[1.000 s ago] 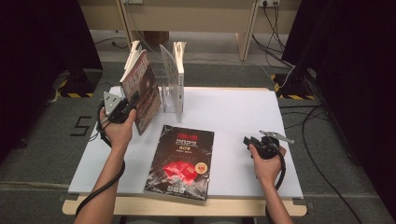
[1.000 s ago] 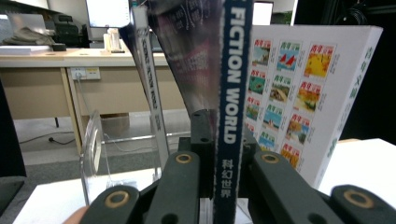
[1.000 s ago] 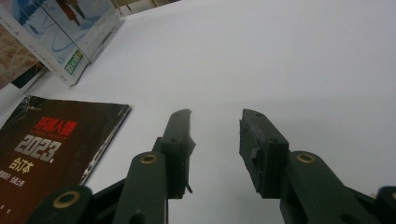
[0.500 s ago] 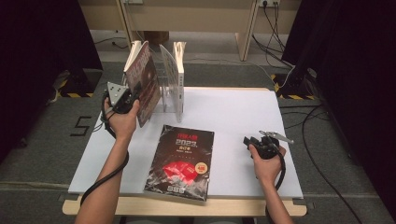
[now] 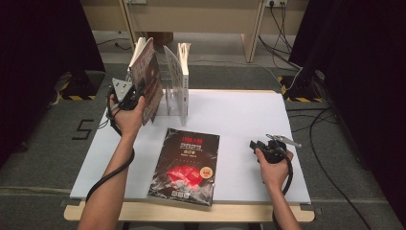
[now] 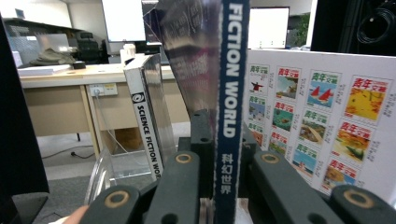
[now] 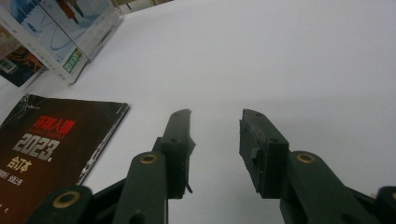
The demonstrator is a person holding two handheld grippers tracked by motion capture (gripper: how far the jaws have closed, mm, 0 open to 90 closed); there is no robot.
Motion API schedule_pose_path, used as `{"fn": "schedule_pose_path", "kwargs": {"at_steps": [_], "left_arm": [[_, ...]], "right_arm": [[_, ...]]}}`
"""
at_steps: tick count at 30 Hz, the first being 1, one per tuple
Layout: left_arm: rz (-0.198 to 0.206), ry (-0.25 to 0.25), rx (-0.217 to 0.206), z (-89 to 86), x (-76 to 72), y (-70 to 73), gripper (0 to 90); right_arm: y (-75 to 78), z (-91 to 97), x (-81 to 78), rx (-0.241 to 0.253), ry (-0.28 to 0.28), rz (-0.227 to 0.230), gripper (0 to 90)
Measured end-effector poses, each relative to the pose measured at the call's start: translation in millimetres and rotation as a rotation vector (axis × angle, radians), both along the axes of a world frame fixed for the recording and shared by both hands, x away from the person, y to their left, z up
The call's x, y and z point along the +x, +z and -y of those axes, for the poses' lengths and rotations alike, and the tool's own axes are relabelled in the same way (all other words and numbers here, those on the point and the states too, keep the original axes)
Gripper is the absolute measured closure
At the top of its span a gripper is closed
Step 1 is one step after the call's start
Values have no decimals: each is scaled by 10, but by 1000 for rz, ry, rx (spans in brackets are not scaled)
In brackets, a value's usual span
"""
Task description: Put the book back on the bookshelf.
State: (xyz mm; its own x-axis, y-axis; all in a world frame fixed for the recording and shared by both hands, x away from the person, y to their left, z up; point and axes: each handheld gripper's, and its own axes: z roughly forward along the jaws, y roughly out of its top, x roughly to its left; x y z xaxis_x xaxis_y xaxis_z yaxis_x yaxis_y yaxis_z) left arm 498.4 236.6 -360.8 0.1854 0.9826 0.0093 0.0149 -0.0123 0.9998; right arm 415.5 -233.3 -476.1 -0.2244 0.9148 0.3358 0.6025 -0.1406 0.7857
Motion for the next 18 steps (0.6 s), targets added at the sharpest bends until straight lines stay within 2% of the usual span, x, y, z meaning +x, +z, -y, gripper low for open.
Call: {"fn": "schedule_pose_path", "kwargs": {"at_steps": [5, 10, 13, 18], "left_arm": [[5, 12, -5, 18, 43, -25, 837], [7, 13, -35, 27, 79, -68, 836], [-1, 25, -24, 40, 103, -101, 836], [-2, 35, -35, 34, 128, -142, 836]], "right_arm": [[-7, -7, 3, 4, 3, -7, 636], [-14, -6, 7, 4, 1, -9, 636], [-18, -4, 6, 5, 1, -10, 637], [-22, 10, 12, -2, 2, -6, 636]]}}
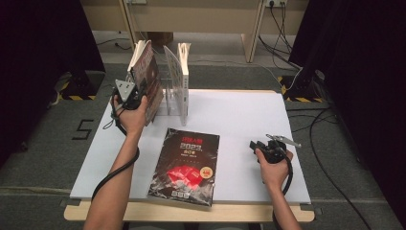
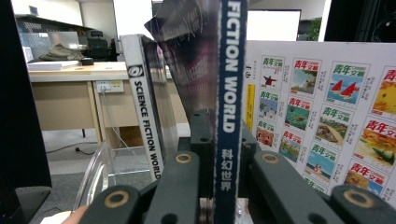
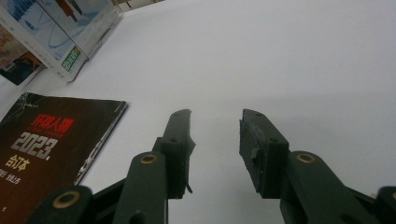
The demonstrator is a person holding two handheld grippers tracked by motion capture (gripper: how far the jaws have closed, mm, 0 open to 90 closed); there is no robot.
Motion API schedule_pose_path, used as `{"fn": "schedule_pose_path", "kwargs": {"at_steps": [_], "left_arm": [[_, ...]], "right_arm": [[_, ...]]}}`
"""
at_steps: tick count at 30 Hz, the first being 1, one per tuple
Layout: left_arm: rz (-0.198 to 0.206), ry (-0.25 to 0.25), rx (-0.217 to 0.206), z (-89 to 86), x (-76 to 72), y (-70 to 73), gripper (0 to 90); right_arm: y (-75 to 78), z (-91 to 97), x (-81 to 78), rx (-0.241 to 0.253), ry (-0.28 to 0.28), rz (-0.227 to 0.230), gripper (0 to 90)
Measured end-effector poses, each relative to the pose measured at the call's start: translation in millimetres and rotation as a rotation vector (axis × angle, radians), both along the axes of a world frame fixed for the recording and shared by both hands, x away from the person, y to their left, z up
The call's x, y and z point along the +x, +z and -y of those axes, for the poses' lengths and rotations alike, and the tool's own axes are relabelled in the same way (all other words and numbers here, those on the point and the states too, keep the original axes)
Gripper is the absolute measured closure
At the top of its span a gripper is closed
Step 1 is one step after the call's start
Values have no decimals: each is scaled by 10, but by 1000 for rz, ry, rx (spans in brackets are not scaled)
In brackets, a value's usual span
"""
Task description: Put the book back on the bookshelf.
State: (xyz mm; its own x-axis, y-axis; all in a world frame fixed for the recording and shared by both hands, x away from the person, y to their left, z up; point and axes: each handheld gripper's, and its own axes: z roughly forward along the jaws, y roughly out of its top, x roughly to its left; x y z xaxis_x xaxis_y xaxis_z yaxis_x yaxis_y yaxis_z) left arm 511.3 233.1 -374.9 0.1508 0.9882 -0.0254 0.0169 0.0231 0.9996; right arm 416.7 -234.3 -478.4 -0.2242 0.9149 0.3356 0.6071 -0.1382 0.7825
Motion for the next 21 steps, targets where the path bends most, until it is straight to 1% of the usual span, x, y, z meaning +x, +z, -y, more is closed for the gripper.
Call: {"fn": "schedule_pose_path", "kwargs": {"at_steps": [3, 8, 11, 14, 17, 19, 21], "left_arm": [[2, 8, 6, -3, 12, -2, 836], [-3, 16, -2, -7, 38, -28, 835], [-8, 24, -3, -5, 54, -54, 835], [-12, 33, -13, -8, 74, -75, 835], [-16, 37, -22, -6, 96, -84, 835], [-20, 38, -13, -4, 109, -89, 834], [-29, 42, -14, -3, 124, -104, 834]], "right_arm": [[-15, -1, 3, -1, 3, -5, 636], [-5, -10, 2, 6, 0, -7, 636], [-8, -4, 3, 1, 3, -5, 637], [-9, 5, 4, -3, 6, 0, 636], [-5, 4, 2, 5, 2, -10, 636], [-10, 10, 6, -3, 2, -5, 636], [-11, 6, 5, 6, 1, -9, 636]]}}
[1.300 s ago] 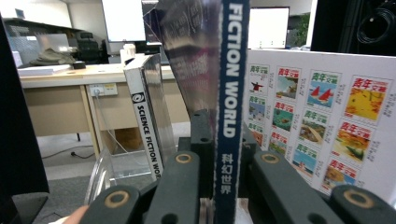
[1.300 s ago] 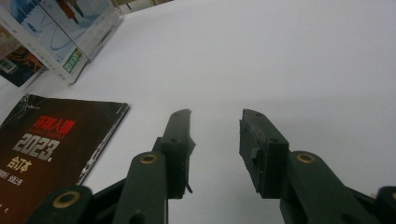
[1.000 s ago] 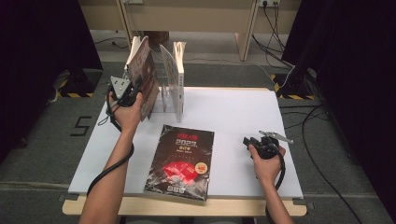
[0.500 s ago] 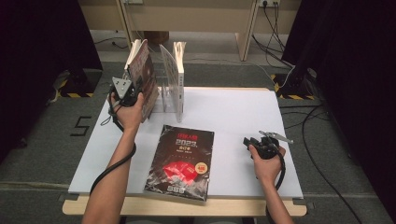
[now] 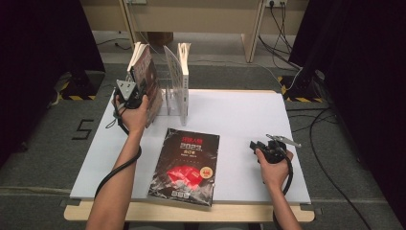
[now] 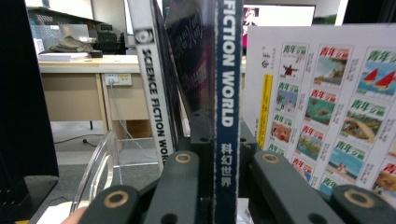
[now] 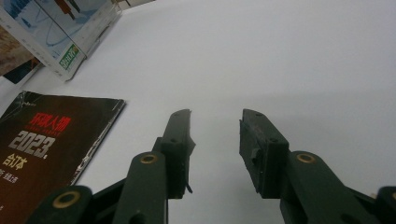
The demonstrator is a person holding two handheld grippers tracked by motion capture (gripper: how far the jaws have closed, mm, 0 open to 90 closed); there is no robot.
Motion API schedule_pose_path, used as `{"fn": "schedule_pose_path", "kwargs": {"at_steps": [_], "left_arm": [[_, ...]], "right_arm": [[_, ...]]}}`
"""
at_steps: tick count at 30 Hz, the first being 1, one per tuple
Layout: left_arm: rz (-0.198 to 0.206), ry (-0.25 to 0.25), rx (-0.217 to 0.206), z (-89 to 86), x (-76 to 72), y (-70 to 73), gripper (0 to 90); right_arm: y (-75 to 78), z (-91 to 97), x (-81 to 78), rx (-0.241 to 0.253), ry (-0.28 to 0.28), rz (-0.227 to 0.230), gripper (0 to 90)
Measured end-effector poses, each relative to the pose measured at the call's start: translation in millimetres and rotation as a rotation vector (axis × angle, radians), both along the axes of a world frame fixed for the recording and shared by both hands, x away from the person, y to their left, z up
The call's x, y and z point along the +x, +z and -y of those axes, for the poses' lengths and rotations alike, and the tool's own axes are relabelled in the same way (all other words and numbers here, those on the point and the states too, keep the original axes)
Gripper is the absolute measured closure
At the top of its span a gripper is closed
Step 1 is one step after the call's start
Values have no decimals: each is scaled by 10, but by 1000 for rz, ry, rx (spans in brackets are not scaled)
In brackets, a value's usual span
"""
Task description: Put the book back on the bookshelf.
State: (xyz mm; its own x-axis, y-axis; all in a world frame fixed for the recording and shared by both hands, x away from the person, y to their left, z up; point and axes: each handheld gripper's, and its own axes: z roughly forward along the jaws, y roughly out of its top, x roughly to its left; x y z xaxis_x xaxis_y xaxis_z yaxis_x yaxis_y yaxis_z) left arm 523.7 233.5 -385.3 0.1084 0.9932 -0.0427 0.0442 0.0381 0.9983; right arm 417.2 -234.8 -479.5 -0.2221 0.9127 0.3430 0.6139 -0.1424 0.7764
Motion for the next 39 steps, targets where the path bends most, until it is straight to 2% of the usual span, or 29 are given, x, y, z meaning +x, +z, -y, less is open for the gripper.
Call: {"fn": "schedule_pose_path", "kwargs": {"at_steps": [10, 18, 25, 31, 36, 39], "left_arm": [[-7, 10, -8, -10, 16, -21, 831], [-38, -1, 0, -32, -13, 1, 821], [-66, -17, -22, -53, -127, 37, 811], [-89, -19, -10, -91, -233, 39, 811], [-102, -29, -26, -140, -297, 22, 808], [-98, -37, -49, -167, -326, 16, 804]], "right_arm": [[-5, 4, 2, 0, 2, -6, 635], [-6, 2, 6, -3, 7, -4, 634], [-9, -6, 7, -4, 9, -4, 633], [-6, -35, 6, -4, 12, -12, 632], [-4, -49, 5, -1, 9, -13, 632], [-6, -53, 5, -12, 17, -10, 632]]}}
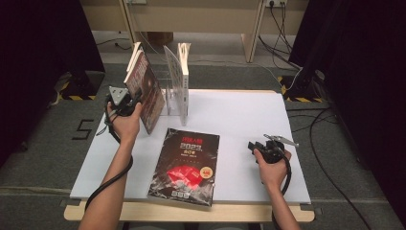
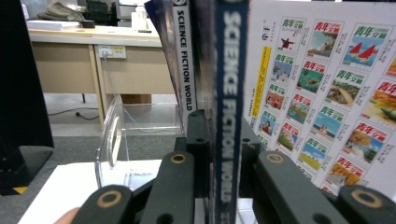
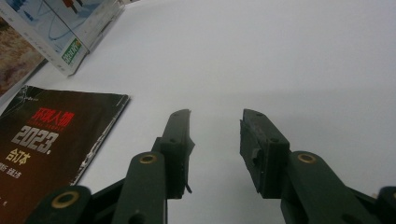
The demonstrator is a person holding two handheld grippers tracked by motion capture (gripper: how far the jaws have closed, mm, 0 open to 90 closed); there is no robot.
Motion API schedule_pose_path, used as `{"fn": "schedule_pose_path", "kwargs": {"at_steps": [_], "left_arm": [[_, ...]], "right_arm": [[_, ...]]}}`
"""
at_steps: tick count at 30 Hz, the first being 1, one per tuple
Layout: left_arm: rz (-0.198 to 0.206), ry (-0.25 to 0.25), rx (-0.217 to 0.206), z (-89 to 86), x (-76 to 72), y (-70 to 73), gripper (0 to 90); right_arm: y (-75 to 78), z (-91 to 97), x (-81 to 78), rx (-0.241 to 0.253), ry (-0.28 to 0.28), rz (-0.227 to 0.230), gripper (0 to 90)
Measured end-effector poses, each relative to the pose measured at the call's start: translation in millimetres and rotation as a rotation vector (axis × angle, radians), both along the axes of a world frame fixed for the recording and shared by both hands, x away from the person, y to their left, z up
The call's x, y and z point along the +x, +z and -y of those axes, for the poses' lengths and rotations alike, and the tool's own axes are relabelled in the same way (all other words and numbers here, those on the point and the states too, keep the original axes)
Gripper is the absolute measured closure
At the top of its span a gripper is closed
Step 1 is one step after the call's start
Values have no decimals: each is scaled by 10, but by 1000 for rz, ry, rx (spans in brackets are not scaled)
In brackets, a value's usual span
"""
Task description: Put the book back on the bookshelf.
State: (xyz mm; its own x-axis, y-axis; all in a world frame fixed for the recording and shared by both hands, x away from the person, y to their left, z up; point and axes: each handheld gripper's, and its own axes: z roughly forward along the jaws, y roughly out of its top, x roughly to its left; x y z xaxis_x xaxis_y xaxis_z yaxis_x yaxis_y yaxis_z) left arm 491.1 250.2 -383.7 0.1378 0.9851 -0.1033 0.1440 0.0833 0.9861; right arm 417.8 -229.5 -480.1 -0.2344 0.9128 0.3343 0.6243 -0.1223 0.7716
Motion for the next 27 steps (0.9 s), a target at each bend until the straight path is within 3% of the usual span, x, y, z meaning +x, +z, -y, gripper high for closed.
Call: {"fn": "schedule_pose_path", "kwargs": {"at_steps": [13, 20, 27], "left_arm": [[34, -7, -52, -56, -101, 136, 728], [47, 2, -59, -103, -141, 206, 684], [15, -26, -65, -110, -124, 159, 699]], "right_arm": [[5, -17, -1, 9, -4, -7, 630], [6, -19, 0, 7, 0, -1, 629], [6, -28, 2, 15, 1, -9, 629]]}}
